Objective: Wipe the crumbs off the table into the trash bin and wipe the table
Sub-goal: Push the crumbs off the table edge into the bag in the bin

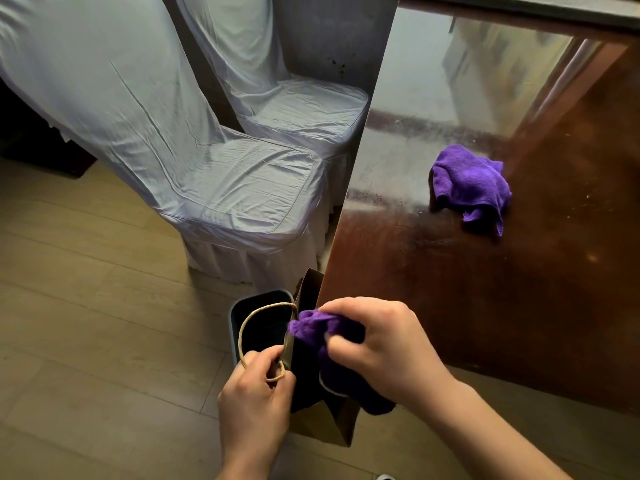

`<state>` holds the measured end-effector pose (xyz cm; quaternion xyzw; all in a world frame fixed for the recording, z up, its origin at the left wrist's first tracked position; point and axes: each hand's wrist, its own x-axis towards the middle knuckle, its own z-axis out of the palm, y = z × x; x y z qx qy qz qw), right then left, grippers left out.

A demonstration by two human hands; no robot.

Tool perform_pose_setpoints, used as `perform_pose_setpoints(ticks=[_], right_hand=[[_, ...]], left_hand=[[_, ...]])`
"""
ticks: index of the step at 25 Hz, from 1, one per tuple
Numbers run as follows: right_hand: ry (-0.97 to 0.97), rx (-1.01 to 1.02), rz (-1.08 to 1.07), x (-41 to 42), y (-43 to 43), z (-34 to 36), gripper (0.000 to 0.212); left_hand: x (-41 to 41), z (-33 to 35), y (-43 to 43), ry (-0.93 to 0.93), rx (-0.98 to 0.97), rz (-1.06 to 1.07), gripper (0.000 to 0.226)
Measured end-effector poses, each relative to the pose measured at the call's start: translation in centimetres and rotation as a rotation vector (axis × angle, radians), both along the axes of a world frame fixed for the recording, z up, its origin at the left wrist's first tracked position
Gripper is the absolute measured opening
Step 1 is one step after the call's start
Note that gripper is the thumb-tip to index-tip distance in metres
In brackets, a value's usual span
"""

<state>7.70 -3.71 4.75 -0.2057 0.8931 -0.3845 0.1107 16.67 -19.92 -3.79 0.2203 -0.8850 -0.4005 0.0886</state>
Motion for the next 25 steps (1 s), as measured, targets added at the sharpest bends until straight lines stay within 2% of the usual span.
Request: perform_pose_setpoints(ticks=[4,9,14,25], right_hand=[[-0.337,-0.306,-0.066,-1.4,0.6,0.3,0.024],[-0.334,-0.565,-0.359,-3.8,3.1,0.1,0.025],[-0.327,-0.572,-0.358,-5.7,3.3,-0.5,0.023],[-0.167,-0.510,-0.281,-7.7,0.3,-2.7,0.024]], left_hand=[[0.2,-0.4,-0.8,-0.011,-0.004,0.020,0.026],[0.2,-2.0,-1.8,-0.030,0.020,0.081,0.027],[-1.3,-5.2,-3.6,-0.090,0.002,0.176,0.026],[-6.3,-11.9,-6.9,-0.147,-0.027,0.319,0.028]])
